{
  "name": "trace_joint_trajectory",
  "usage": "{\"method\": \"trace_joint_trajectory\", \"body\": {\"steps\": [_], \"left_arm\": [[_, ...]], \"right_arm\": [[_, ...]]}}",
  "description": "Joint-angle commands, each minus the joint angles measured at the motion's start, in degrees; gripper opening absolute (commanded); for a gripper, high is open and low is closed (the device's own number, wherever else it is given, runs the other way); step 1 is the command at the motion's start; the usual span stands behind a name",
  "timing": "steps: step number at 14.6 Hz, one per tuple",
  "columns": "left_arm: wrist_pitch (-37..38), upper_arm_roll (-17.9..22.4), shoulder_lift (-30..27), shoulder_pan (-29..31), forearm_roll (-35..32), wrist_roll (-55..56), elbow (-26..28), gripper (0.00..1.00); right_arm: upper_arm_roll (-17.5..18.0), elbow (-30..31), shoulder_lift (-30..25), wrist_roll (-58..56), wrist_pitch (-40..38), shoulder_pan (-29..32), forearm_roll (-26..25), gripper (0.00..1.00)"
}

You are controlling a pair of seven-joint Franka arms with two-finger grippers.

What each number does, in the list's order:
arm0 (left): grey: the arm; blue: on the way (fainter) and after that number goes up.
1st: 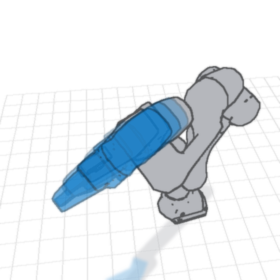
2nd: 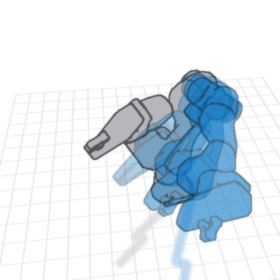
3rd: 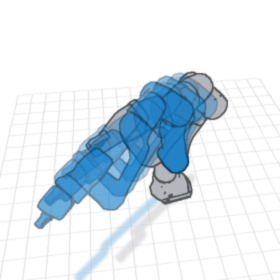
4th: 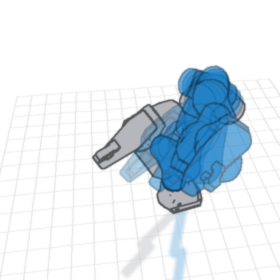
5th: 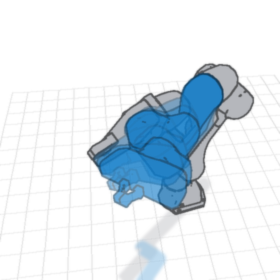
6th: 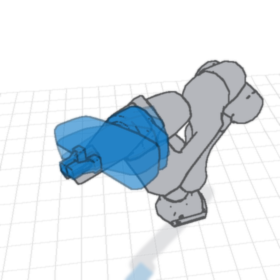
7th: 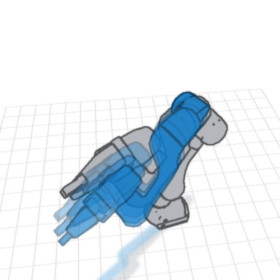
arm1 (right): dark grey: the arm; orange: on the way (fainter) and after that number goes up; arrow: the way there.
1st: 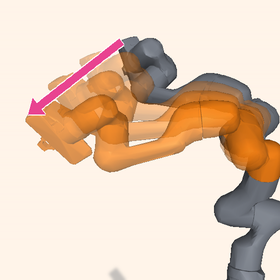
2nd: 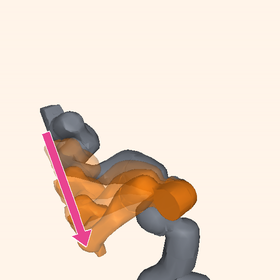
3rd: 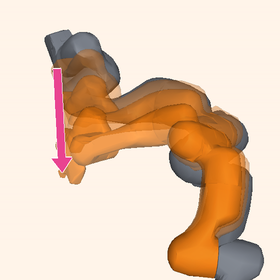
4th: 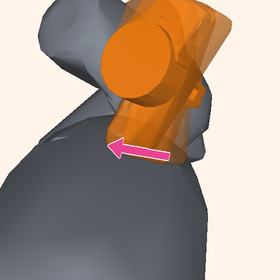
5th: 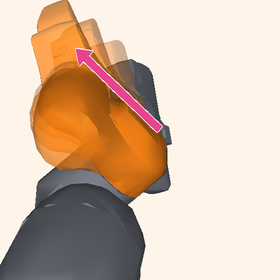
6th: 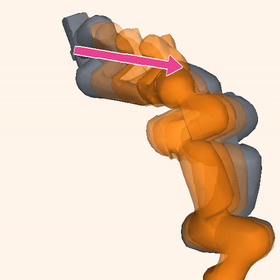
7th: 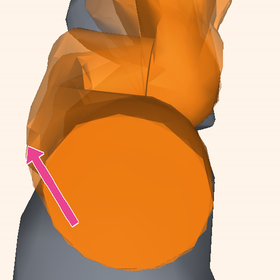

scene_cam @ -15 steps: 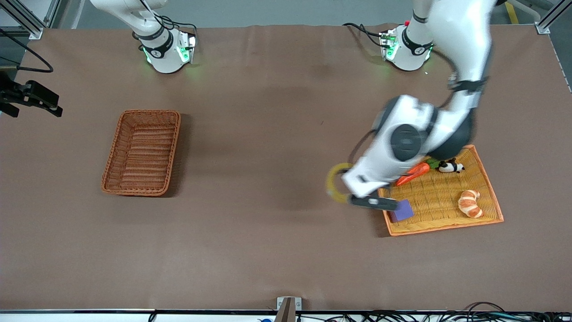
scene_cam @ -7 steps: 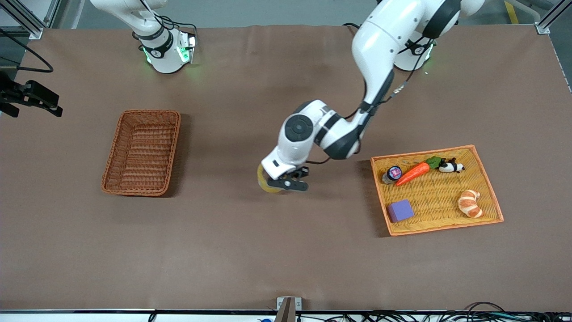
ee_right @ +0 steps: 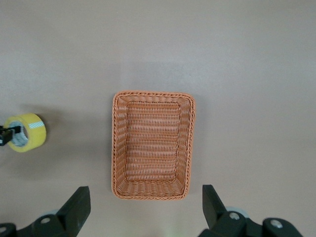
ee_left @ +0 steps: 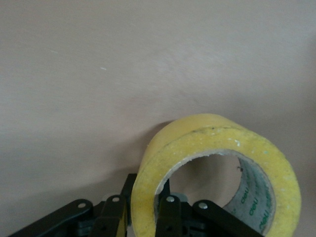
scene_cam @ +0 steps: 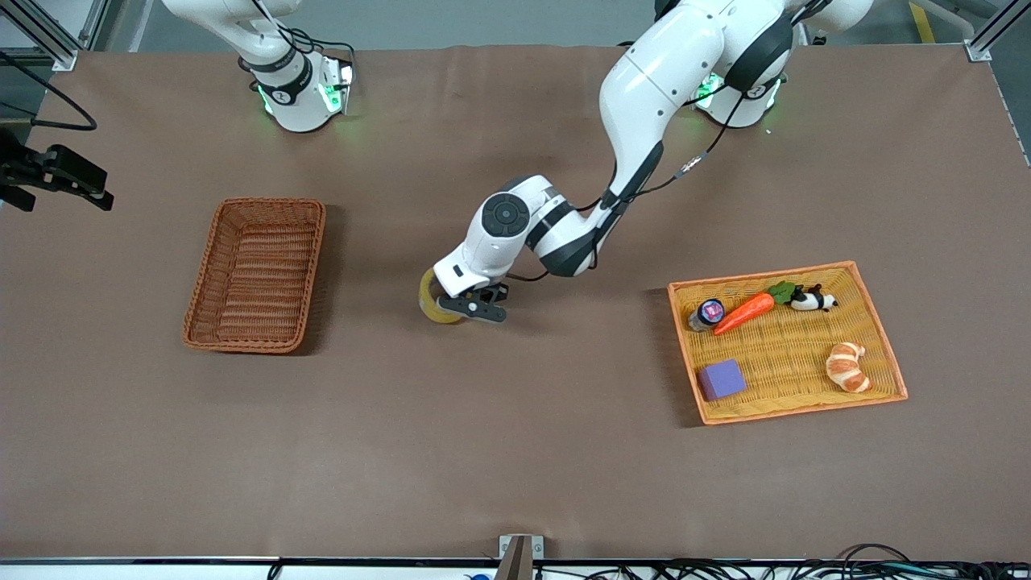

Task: Move tape to another basket
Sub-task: 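Lift the tape roll and carry it toward the brown basket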

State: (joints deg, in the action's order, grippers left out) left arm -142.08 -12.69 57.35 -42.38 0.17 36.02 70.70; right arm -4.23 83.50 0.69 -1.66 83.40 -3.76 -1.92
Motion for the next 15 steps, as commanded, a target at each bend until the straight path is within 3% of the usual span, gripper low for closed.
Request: {"method": "trace_joint_trajectory", "body": {"steps": [1, 3, 4, 6, 10, 13, 15], "left_arm": [[-0.8, -0.2, 1.4, -0.9, 1.2, -0.9, -2.8, 0.23], [-0.7, 0.1, 0.2, -0.8, 0.9, -0.8, -2.6, 0.89], [0.0, 0.2, -1.0, -0.8, 0.5, -0.3, -2.1, 1.0], [0.8, 0.2, -3.6, 0.0, 0.6, -0.2, -1.3, 1.0], [11.7, 0.3, -13.9, 4.7, 0.4, -0.9, 4.1, 1.0], [12.8, 0.4, -26.8, 11.3, 0.3, -1.2, 15.7, 1.0], [13.0, 0.3, -34.2, 16.9, 0.2, -1.6, 22.0, 1.0]], "right_arm": [[0.4, -0.1, -0.2, 0.0, 0.1, 0.6, 1.1, 1.0], [0.4, -0.1, -0.2, 0.0, 0.1, 0.5, 1.2, 1.0], [0.4, -0.1, -0.1, -0.2, 0.1, 0.5, 1.2, 1.0], [0.4, 0.0, 0.1, -0.3, 0.2, 0.1, 0.7, 1.0], [0.7, 0.8, 0.4, -0.1, 0.2, -0.3, 1.5, 1.0], [0.7, 1.9, 3.7, 1.8, 1.3, -6.7, 1.4, 1.0], [0.7, 5.9, 5.2, 4.8, 6.8, -10.4, 1.5, 1.0]]}}
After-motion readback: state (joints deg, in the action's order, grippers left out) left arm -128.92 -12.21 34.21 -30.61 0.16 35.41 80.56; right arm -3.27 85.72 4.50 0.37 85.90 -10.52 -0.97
